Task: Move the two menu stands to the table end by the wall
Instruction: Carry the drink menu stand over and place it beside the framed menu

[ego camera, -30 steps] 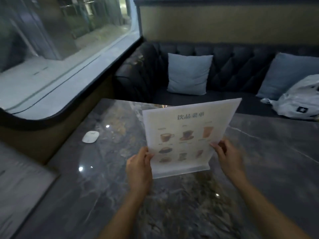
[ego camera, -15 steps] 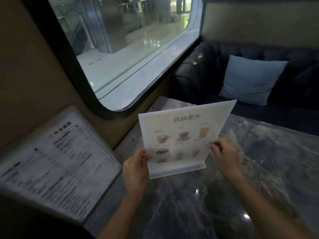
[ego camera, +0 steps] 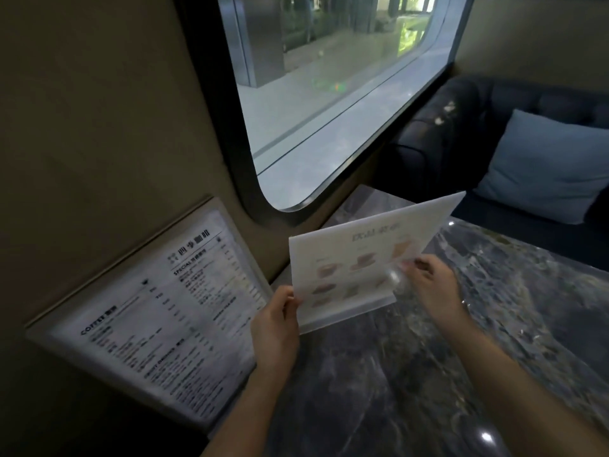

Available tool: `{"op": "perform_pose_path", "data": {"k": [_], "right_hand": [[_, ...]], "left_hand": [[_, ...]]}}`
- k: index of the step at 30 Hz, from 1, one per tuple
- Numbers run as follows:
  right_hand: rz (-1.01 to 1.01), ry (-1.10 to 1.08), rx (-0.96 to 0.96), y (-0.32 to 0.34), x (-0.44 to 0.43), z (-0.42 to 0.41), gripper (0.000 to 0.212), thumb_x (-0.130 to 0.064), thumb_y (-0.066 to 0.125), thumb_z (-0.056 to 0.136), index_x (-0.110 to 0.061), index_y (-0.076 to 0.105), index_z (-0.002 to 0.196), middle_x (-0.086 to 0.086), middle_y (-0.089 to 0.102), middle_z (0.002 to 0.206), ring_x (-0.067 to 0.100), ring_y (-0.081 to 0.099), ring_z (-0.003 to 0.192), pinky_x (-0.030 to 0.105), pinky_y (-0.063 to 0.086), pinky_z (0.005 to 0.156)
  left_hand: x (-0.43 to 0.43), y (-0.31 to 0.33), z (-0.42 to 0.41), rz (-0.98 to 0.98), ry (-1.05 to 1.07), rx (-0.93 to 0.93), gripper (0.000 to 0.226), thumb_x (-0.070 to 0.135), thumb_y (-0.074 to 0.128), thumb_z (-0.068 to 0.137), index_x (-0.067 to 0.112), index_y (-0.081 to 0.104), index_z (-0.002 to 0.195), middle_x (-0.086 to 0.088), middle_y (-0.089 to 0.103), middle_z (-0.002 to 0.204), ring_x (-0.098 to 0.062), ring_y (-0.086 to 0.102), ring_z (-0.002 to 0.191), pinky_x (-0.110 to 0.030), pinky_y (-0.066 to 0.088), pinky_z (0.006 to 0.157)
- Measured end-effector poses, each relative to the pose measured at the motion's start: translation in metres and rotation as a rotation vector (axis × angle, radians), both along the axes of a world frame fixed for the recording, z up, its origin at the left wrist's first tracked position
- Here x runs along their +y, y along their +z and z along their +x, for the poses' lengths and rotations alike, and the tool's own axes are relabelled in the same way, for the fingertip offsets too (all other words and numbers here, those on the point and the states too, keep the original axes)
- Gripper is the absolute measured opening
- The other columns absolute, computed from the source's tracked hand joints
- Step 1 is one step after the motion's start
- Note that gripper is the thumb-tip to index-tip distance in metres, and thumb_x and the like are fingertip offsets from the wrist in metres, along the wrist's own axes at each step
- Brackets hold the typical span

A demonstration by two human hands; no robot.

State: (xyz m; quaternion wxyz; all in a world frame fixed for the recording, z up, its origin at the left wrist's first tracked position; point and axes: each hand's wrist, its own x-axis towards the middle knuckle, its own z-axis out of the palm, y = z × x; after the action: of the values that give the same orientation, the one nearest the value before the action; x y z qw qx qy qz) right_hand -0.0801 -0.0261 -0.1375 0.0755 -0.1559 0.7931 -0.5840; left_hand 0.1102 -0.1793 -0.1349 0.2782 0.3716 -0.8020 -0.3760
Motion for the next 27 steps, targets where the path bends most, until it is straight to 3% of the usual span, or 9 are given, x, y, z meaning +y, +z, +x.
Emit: {"op": "perform_pose_path", "data": {"k": [5,8,11,14,17,19,22,27], "right_hand": [[-0.037,0.050,-0.080,-0.002,-0.016,-0.007,0.021,-0.020,0.064,0.081,-0.012,0.057,0.099,0.005,0.061,0.091,0.011,0.056,0.072,0.017,0.044,0.055],[-0.040,0.091,-0.101,-0.005,-0.019,-0.009,0.021,-0.017,0.062,0.083,-0.016,0.053,0.102,-0.003,0.060,0.096,0.004,0.059,0.078,0.015,0.046,0.061],[-0.080,0.137,-0.139,-0.007,-0.022,-0.008,0.025,-0.015,0.060,0.084,-0.019,0.048,0.105,-0.013,0.056,0.097,-0.007,0.061,0.075,0.014,0.050,0.057],[-0.066,0.123,-0.206,-0.011,-0.026,-0.006,0.029,-0.020,0.061,0.084,-0.026,0.043,0.107,-0.010,0.053,0.099,0.007,0.057,0.086,0.035,0.053,0.067],[-0.056,0.073,-0.251,-0.014,-0.033,-0.008,0.026,-0.026,0.059,0.085,-0.024,0.043,0.105,0.002,0.052,0.105,0.021,0.054,0.091,0.047,0.052,0.072],[-0.074,0.038,-0.242,-0.012,-0.039,-0.011,0.024,-0.028,0.058,0.085,-0.017,0.045,0.101,0.008,0.054,0.100,0.023,0.055,0.085,0.046,0.051,0.068],[-0.121,0.033,-0.216,-0.009,-0.045,-0.018,0.019,-0.027,0.058,0.085,-0.012,0.047,0.091,0.001,0.054,0.084,0.020,0.055,0.074,0.034,0.047,0.058],[-0.146,0.069,-0.175,0.004,-0.063,-0.031,0.015,-0.025,0.056,0.087,-0.015,0.047,0.081,0.000,0.051,0.077,0.015,0.053,0.069,0.030,0.042,0.056]], "left_hand": [[-0.007,-0.005,-0.003,0.042,0.031,-0.050,0.010,0.015,0.053,0.089,0.020,0.060,0.084,-0.006,0.070,0.082,-0.022,0.062,0.069,-0.044,0.055,0.062],[-0.012,-0.001,-0.002,0.051,-0.010,-0.063,0.016,0.024,0.053,0.089,0.026,0.058,0.075,-0.003,0.068,0.071,-0.019,0.060,0.064,-0.037,0.048,0.056],[-0.018,0.018,0.000,0.052,-0.020,-0.009,0.019,0.027,0.055,0.088,0.038,0.056,0.072,0.011,0.063,0.068,-0.009,0.060,0.065,-0.030,0.047,0.056],[-0.026,0.049,-0.001,0.000,-0.048,0.046,0.025,0.030,0.055,0.086,0.054,0.051,0.078,0.024,0.060,0.072,0.002,0.060,0.069,-0.025,0.051,0.059],[-0.036,0.077,-0.003,-0.094,-0.143,0.074,0.014,0.029,0.054,0.087,0.042,0.052,0.091,0.018,0.062,0.077,-0.006,0.066,0.072,-0.035,0.057,0.060],[-0.042,0.087,-0.006,-0.139,-0.177,0.079,0.007,0.021,0.054,0.088,0.027,0.052,0.089,0.009,0.064,0.078,-0.015,0.066,0.072,-0.045,0.058,0.063],[-0.047,0.092,-0.010,-0.112,-0.178,0.092,0.008,0.010,0.055,0.087,0.015,0.050,0.082,0.000,0.063,0.072,-0.019,0.062,0.070,-0.053,0.057,0.067],[-0.054,0.095,-0.015,-0.107,-0.131,0.118,0.015,0.008,0.055,0.086,0.018,0.047,0.078,0.010,0.062,0.071,-0.018,0.065,0.071,-0.053,0.057,0.065]]}}
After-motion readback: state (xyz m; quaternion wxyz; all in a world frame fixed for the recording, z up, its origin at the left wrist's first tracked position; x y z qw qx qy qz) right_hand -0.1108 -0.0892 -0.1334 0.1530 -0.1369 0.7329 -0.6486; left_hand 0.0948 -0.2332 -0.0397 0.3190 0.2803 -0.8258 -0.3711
